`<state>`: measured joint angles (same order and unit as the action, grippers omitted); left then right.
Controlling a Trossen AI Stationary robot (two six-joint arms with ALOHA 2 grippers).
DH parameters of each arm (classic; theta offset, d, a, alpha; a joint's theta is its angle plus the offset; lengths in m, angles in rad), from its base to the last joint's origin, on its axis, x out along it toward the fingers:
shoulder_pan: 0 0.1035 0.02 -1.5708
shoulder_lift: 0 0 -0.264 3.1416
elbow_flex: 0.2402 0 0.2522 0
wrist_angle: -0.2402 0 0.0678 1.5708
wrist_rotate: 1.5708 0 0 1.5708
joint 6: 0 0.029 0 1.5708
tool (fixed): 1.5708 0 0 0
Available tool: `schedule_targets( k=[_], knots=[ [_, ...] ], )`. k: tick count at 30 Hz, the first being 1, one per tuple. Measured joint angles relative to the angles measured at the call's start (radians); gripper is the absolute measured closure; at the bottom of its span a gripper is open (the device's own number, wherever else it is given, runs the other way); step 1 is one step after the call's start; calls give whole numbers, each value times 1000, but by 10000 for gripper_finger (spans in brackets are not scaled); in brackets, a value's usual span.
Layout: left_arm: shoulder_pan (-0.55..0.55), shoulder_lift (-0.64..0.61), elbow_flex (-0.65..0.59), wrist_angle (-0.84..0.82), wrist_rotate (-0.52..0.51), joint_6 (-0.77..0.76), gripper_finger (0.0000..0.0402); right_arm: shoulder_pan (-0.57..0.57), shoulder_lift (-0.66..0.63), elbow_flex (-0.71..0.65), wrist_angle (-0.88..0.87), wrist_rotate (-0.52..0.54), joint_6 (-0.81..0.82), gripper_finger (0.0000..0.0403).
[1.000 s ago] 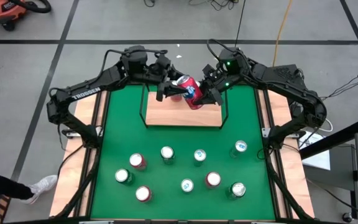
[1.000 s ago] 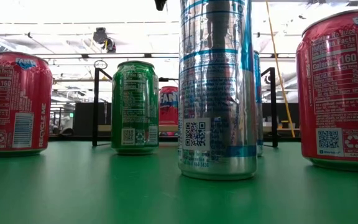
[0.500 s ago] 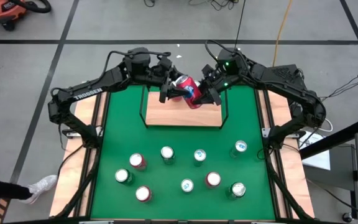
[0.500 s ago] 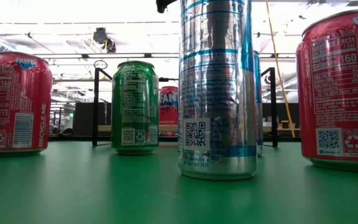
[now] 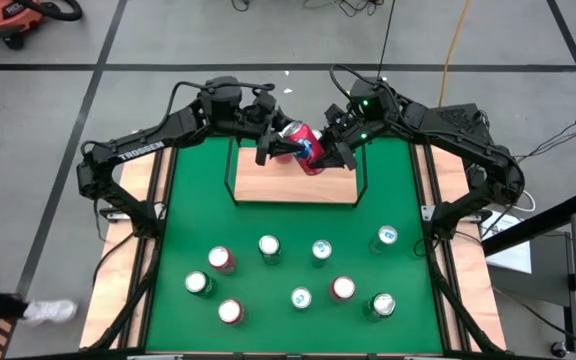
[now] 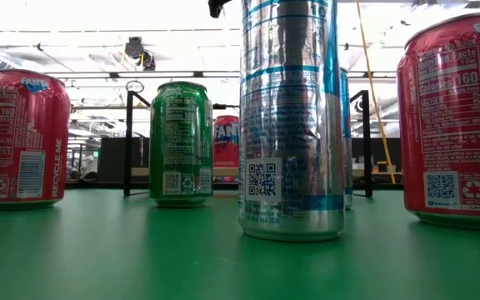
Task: Place canned beverage on shelf
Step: Put the red soda can on the shelf aligned with the other left red soda can
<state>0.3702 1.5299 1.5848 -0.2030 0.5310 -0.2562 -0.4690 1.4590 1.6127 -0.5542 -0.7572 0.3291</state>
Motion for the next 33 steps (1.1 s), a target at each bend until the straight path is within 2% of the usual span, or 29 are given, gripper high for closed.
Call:
schedule_targets(
  k=[8,13,16,20,25,33],
  knots=[
    [8,-26,-2,-57,-38,-31,119,0,-2,0,-19,68,11,49],
    [6,-67,-2,-171,-96,-31,119,-2,-6,0,-48,102,25,30],
    [6,-90,-2,-255,-171,-27,119,-3,-8,0,-95,165,6,29],
    [8,-113,-2,-300,-217,-19,119,-3,-12,0,-154,242,-56,28],
    [-9,-132,-18,-348,-275,8,119,-4,-30,0,-162,242,-90,28],
    [-55,-194,-172,-299,-336,30,119,-4,-85,0,-180,247,-91,28]
  ],
)
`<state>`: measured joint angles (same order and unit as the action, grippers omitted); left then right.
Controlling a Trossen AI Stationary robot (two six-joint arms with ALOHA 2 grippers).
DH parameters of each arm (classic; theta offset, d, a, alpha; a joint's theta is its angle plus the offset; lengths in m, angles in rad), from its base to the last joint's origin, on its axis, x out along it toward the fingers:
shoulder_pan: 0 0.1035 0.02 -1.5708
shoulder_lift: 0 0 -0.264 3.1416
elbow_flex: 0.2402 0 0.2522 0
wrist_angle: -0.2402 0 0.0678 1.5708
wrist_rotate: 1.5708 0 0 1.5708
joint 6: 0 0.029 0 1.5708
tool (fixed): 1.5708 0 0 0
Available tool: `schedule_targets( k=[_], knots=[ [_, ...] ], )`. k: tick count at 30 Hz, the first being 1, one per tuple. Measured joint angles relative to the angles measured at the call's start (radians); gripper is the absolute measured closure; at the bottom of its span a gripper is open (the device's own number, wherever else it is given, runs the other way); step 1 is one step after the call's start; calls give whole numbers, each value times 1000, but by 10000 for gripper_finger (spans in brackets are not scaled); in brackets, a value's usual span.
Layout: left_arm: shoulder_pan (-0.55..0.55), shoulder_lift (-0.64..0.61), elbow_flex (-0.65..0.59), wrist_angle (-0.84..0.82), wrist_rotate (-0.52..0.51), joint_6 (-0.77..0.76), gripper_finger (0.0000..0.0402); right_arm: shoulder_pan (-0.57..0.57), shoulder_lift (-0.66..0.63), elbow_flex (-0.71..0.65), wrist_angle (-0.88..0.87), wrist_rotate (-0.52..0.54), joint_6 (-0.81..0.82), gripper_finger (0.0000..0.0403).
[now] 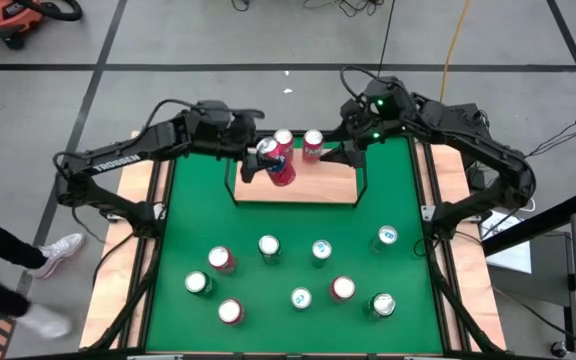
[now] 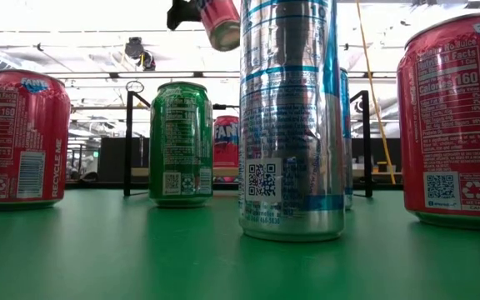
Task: Place canned beverage on shelf
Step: Put the red soda can on the shelf aligned with the other left red soda can
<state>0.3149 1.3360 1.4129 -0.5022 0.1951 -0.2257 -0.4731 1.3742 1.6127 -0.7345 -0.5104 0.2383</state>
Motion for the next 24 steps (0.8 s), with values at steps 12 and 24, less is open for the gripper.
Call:
schedule_targets(
  k=[12,24],
  knots=[
    [-9,-46,-294,240,-21,81,119,0,-46,0,-4,19,7,28],
    [-8,17,-356,260,-169,216,114,0,-46,0,4,67,-15,28]
  ],
)
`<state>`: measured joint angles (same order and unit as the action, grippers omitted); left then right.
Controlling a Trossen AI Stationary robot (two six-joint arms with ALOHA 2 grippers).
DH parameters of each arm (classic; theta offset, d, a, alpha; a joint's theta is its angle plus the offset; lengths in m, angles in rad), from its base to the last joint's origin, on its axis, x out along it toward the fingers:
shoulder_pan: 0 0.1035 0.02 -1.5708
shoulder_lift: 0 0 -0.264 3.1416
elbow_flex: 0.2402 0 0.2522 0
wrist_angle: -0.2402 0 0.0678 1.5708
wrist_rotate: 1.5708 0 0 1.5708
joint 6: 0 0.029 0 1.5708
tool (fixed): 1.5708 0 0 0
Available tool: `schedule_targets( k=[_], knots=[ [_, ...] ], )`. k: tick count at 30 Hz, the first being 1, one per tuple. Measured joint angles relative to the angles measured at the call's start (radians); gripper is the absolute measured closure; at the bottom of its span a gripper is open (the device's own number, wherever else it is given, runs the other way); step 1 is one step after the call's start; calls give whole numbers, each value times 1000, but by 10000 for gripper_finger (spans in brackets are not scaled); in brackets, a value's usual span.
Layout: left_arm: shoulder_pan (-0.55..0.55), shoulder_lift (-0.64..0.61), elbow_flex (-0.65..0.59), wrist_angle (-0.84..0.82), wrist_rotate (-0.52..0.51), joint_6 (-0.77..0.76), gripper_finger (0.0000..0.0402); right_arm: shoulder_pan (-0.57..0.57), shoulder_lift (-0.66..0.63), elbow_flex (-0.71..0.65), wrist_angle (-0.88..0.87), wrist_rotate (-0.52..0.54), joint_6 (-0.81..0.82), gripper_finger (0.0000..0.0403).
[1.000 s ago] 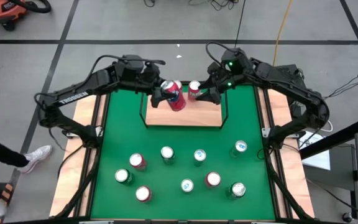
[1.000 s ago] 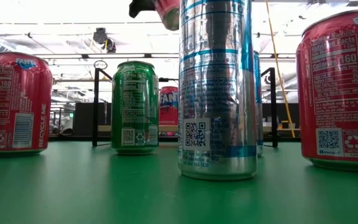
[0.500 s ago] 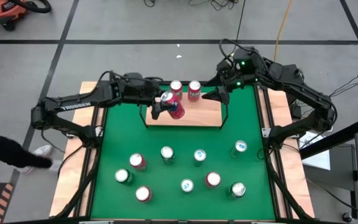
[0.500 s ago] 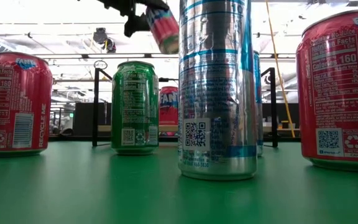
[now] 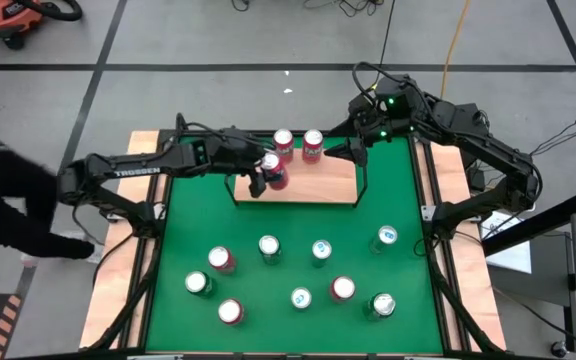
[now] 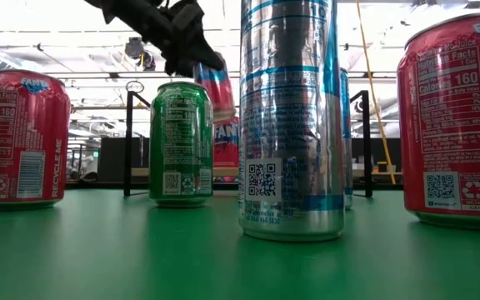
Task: Place canned beverage on shelf
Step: Put the red soda can on the shelf aligned with the other left red soda can
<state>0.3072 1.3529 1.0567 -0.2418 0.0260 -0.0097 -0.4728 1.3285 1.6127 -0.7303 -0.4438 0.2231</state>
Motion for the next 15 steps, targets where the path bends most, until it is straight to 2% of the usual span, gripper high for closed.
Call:
schedule_targets(
  k=[15],
  knots=[
    [-4,101,-1,28,-49,16,110,1,0,0,0,1,-8,28]
  ],
)
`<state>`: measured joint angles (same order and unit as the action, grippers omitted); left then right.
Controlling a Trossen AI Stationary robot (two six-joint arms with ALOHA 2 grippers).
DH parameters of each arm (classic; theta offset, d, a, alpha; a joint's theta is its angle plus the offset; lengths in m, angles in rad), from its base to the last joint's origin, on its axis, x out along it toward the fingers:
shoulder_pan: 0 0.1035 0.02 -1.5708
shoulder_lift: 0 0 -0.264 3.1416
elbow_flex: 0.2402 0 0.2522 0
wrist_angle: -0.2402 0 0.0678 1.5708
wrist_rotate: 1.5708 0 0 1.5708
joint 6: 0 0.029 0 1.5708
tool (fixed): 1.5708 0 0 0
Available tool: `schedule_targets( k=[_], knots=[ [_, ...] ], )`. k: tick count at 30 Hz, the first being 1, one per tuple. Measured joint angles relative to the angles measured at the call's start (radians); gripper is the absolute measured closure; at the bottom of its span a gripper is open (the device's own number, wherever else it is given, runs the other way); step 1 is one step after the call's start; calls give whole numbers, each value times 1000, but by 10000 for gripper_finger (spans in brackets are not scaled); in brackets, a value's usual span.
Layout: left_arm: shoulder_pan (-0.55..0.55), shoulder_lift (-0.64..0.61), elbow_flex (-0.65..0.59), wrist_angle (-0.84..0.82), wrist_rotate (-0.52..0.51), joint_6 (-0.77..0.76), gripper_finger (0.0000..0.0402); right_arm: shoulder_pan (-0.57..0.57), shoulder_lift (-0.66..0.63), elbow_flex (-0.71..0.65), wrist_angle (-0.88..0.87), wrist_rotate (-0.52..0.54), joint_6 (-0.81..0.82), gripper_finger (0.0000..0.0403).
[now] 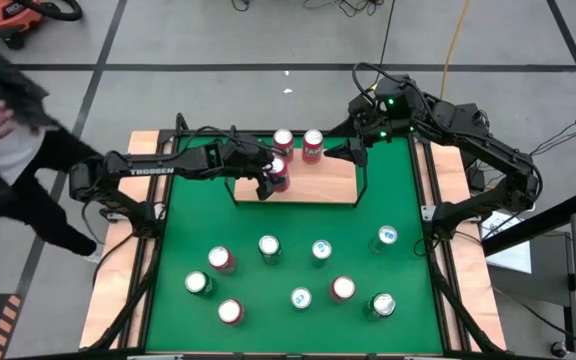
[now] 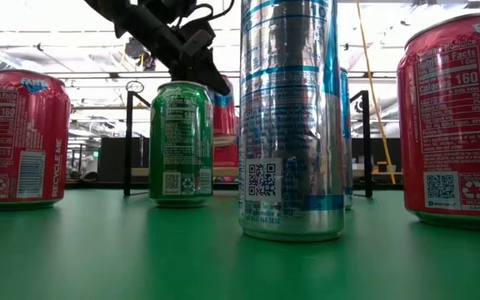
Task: Place canned beverage on shelf
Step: Put the red soda can on the shelf aligned with the other left red soda can
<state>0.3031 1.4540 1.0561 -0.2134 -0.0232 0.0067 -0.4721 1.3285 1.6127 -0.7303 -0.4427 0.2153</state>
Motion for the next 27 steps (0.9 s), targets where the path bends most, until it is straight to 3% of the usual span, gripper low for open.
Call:
schedule_targets(
  k=[14,27],
  knots=[
    [1,20,0,-2,-68,-1,109,0,0,0,0,1,-2,28],
    [5,64,2,10,-70,-26,109,0,1,-1,-8,1,0,28]
  ],
)
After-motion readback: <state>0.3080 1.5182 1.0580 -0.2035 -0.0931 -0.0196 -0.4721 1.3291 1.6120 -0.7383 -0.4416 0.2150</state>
